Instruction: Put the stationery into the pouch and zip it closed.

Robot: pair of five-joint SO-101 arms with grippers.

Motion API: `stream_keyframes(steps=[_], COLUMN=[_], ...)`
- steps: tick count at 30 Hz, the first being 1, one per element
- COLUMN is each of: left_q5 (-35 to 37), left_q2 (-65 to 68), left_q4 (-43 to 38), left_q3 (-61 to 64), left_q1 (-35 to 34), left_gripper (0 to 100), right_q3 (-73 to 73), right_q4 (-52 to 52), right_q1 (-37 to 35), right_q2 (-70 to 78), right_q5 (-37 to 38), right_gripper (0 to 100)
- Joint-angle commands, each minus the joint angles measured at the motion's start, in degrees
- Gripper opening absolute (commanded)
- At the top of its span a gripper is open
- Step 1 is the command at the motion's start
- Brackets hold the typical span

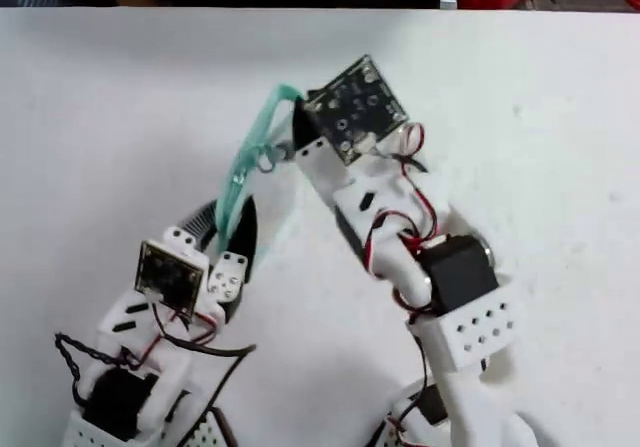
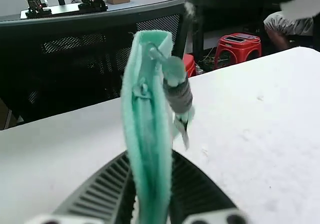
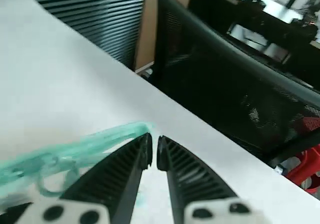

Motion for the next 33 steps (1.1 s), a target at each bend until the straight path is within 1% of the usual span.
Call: stream_keyframes(steps=[1, 3, 5, 7, 9, 11, 16, 21, 24, 28, 31, 33], left_q5=[-0.53, -0.53, -0.53, -0.53, -0.53, -0.53, -0.53, -0.53, -0.53, -0.53, -0.53, -0.53], left_q2=[0.48, 0.48, 0.48, 0.48, 0.48, 0.48, 0.48, 0.48, 0.48, 0.48, 0.48, 0.48], left_q4=[1.05, 1.05, 1.14, 1.23, 1.23, 1.23, 1.32, 1.41, 2.11, 2.2, 2.2, 2.55], left_q3=[-0.53, -0.53, -0.53, -0.53, -0.53, -0.53, -0.44, -0.26, -0.44, -0.44, -0.44, -0.44], left_q1=[0.84, 0.84, 0.84, 0.84, 0.84, 0.84, 0.84, 0.84, 0.75, 0.84, 0.84, 0.84], left_gripper=[2, 2, 2, 2, 2, 2, 2, 2, 2, 2, 2, 2], right_q3=[-3.34, -3.34, -5.71, -9.85, -13.01, -14.07, -14.68, -19.69, -24.79, -29.98, -32.18, -33.85], right_q4=[-1.98, -0.84, 4.62, 13.23, 19.03, 21.41, 24.31, 28.53, 35.38, 38.64, 44.0, 45.41], right_q1=[2.86, 2.42, -0.66, -6.37, -11.65, -14.73, -16.48, -17.63, -20.44, -20.62, -20.97, -20.62], right_q2=[-0.04, -0.75, -2.07, -3.65, -4.44, -4.18, 3.56, 10.68, 14.2, 19.12, 23.34, 26.07], right_q5=[0.53, 0.62, 0.62, 0.7, 3.25, 5.54, 10.81, 14.86, 20.4, 25.76, 32.0, 34.2], right_gripper=[1.7, 1.7, 2.8, 10.4, 19.3, 21.4, 22.3, 32.4, 29.3, 19.7, 19.0, 20.6])
